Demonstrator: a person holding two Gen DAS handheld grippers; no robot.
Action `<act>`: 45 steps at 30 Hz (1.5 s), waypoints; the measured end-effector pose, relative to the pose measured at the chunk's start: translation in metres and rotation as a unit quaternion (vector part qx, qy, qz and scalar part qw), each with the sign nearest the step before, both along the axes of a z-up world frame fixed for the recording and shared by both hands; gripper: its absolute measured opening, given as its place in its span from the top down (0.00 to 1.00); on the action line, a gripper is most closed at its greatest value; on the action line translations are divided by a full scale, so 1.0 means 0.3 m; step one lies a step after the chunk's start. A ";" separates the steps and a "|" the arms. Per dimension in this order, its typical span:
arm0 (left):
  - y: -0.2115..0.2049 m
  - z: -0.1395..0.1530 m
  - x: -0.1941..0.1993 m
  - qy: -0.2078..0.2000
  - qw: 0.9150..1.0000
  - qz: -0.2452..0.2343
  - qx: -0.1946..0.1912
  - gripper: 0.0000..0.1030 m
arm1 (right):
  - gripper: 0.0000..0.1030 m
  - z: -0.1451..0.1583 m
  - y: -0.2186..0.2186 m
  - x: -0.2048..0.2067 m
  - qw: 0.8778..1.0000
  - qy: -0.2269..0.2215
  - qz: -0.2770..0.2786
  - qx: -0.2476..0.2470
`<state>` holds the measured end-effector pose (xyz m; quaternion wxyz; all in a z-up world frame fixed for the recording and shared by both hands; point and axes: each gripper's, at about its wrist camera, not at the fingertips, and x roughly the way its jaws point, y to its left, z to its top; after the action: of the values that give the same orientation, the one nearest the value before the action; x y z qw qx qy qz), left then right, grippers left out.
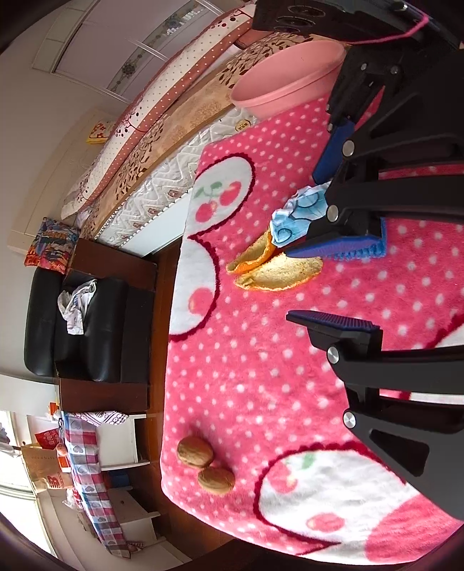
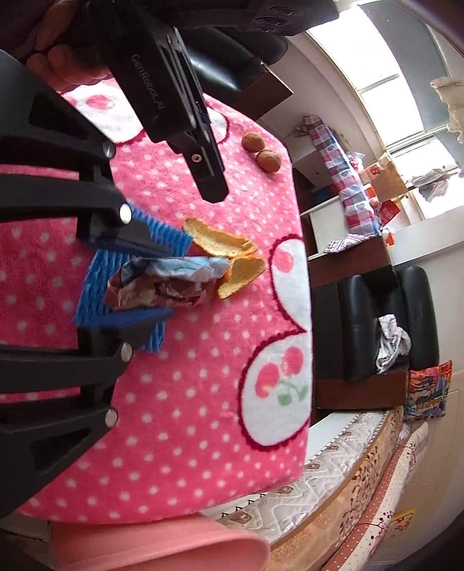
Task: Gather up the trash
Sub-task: 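Grasp the orange peel with the left tool while the right tool grasps the light blue cloth, then carry the orange peel and blue cloth over the bucket and open both tools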
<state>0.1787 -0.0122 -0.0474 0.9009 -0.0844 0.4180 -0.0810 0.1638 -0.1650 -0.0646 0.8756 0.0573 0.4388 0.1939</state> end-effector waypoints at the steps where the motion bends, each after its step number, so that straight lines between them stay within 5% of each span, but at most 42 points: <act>1: -0.007 -0.008 0.009 0.002 1.000 -0.001 0.002 0.71 | 0.79 -0.004 -0.003 0.001 1.000 0.000 -0.001 0.003; 13: -0.087 -0.097 0.091 0.026 0.999 0.001 0.035 0.71 | 0.83 0.053 -0.180 -0.048 0.997 -0.014 -0.057 0.052; 19: -0.099 -0.098 0.080 0.019 0.999 0.008 0.045 0.96 | 0.83 0.052 -0.214 -0.088 0.996 -0.014 -0.066 0.051; 45: -0.103 0.192 -0.232 -0.066 0.998 -0.016 0.004 0.98 | 0.83 0.179 -0.325 -0.330 0.991 -0.063 -0.104 0.064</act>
<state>0.1090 -0.0431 0.0103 0.9254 -0.0682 0.3595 -0.0987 0.0648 -0.2624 -0.0109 0.9114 0.1461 0.3612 0.1322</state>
